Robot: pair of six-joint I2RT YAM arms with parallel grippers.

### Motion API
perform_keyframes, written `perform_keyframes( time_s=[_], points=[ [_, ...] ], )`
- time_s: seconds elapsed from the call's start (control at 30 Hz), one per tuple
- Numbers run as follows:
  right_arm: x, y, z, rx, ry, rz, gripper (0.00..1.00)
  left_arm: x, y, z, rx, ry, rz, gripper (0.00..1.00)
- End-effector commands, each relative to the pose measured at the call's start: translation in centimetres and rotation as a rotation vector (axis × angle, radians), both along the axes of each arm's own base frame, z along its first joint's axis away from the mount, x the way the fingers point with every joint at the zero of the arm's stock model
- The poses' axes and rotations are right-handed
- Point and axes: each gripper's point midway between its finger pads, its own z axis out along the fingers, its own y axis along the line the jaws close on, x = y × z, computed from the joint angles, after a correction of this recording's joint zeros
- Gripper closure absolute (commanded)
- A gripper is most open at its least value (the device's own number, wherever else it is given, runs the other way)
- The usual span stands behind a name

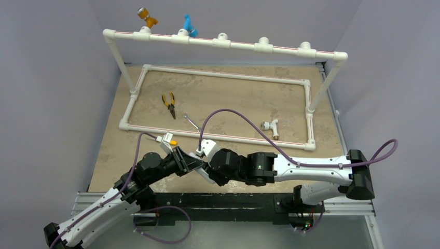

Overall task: Load the batteries into the remote control
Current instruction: Load the battery cover into the remote control.

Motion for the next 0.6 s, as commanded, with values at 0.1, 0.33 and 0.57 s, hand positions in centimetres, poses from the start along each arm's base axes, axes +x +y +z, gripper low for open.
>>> perform_keyframes(
  time_s=[0.1, 0.33, 0.57],
  points=[
    [0.29, 0.17, 1.57, 0.013, -0.032, -0.010, 0.76, 0.39, -0.29, 3.41, -0.085, -0.049, 0.012, 1.00],
    [0.19, 0.34, 1.47, 0.012, -0.029, -0.006, 0.76, 0.40, -0.24, 3.34, -0.085, -0.045, 0.016, 1.00],
    [0.19, 0.77, 1.51, 0.022, -0.035, -0.004, 0.75, 0.40, -0.30, 3.40, -0.088, -0.043, 0.014, 1.00]
  ],
)
